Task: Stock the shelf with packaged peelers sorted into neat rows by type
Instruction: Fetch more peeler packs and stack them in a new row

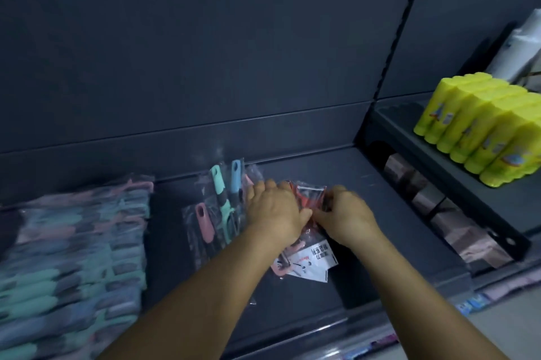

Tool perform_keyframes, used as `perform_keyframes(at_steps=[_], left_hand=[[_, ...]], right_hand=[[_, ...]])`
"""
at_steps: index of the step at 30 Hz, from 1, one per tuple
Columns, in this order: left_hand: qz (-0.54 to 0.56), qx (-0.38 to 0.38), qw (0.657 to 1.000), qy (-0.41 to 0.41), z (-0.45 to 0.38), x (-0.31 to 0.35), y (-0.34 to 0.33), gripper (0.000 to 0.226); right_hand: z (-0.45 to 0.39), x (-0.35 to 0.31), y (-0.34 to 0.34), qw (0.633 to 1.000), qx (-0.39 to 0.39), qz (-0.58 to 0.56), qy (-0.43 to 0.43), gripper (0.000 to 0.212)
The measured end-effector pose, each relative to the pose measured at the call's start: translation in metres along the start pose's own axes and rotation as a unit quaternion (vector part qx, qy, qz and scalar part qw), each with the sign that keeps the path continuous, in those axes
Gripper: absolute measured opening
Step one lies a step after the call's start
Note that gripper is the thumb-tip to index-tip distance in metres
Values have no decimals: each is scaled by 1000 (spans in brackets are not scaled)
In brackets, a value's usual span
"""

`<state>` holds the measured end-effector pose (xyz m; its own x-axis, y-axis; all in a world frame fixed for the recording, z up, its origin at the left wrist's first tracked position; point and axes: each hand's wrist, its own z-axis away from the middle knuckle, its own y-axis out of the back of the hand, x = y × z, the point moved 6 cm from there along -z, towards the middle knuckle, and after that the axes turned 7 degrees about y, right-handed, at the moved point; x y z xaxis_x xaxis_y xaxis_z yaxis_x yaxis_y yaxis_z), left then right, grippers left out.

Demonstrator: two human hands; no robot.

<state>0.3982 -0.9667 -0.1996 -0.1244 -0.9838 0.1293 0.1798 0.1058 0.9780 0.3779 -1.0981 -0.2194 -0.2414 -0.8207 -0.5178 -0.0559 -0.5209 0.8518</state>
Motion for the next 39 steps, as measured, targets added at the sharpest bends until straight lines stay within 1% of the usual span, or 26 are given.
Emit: perform_keyframes(at_steps=[2,4,5,7,8,9,10,12,14,17,19,22,23,24,27,28,30,33,35,37,39], left_hand=[[18,1,1000,-5,-2,4,-2,63],[75,1,997,-35,-3,7,-4,59],[117,0,992,-46,-3,8,-5,60],[173,3,984,-38,-3,9,-4,70],[166,10,986,-22,-2,8,-4,76],[130,13,991,-1,-3,8,-4,80],[69,13,997,17,-2,8,-4,81],[-30,9,999,31,-2,7,-5,78],[-51,11,998,32,-3,6,-4,77],[-43,8,998,38,-1,5,-4,80],[-8,-3,999,44,0,7,-5,74],[86,-1,995,55,-1,6,-4,49],[96,4,994,58,-1,7,-2,42],[84,7,995,56,0,10,0,37],[-31,14,999,29,2,23,5,28],[-53,11,998,28,1,26,6,24],[-59,3,997,41,-2,27,6,21],[4,12,998,66,-2,20,11,19],[87,19,993,80,0,15,14,17],[190,15,977,95,0,11,13,19],[277,18,956,93,0,11,14,23]], right_hand=[[-9,1,0,1000,6,15,10,36],[-18,6,7,999,24,39,10,28],[-22,10,12,998,29,50,6,24],[-27,15,20,998,29,54,8,26],[-28,16,22,999,25,46,10,32],[-28,16,23,999,17,37,10,39],[-27,15,23,999,7,33,11,46],[-27,13,20,999,-15,41,14,50],[-29,11,17,998,-36,48,12,49],[-32,13,15,997,-61,53,-3,49],[-33,15,15,996,-68,58,-3,42],[-33,15,18,998,-58,36,12,16],[-33,15,20,998,-55,19,16,14],[-32,15,22,998,-51,3,22,15],[-32,16,27,998,-35,-33,37,13],[-31,16,27,998,-31,-40,40,12],[-30,16,27,997,-25,-49,49,12],[-26,13,27,995,-22,-79,64,9],[-24,10,30,992,-15,-102,73,9],[-24,7,33,988,2,-131,79,9],[-26,3,38,985,27,-147,83,11]])
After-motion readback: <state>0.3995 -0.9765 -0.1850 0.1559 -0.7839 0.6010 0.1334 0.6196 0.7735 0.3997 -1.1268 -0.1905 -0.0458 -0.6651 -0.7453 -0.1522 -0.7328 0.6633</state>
